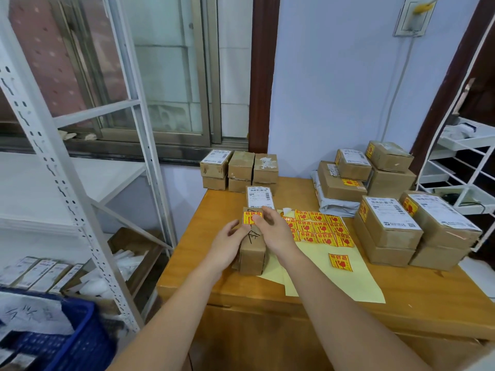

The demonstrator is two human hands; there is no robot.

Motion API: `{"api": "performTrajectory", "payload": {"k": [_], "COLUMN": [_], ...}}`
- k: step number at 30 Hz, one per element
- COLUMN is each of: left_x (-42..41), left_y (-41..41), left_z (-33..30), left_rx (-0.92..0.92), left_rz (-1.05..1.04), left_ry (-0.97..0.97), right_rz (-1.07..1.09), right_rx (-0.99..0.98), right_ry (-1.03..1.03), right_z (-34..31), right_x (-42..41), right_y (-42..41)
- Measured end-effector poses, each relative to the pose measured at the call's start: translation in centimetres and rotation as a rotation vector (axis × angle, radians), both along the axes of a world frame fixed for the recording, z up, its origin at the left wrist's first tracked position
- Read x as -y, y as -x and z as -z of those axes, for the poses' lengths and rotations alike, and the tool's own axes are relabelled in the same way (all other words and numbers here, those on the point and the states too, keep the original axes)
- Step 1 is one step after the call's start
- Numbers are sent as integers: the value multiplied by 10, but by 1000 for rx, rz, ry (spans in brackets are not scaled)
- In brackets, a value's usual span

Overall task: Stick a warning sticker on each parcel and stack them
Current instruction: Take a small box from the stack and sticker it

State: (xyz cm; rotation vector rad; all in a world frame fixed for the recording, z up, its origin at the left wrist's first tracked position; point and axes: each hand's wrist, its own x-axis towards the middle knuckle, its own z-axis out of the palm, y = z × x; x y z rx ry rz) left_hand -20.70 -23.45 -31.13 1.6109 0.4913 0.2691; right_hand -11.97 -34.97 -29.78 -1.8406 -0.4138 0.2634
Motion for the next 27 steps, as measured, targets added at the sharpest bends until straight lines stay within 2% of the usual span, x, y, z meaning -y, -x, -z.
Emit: {"api": "performTrajectory", "payload": {"k": [5,12,17,23,27], "left_x": [16,32,46,74,91], "left_y": [9,21,20,4,-18], "left_z": [-1,-11,-29,-56,-73], "left_rx": [57,311,382,390,356], "left_rz": [-59,-191,-212,-53,202], "left_ry": [45,-13,49,111,-32], "right_rz": [39,-149,-182,-131,16], "right_rx": [11,-63,-102,-20,43], "right_ry": [40,-104,-162,-191,-160], "right_z": [-6,-25,-38,-54,-81], "right_x": [-3,8,33,77,117], "right_y": [12,43,43,32,19]}}
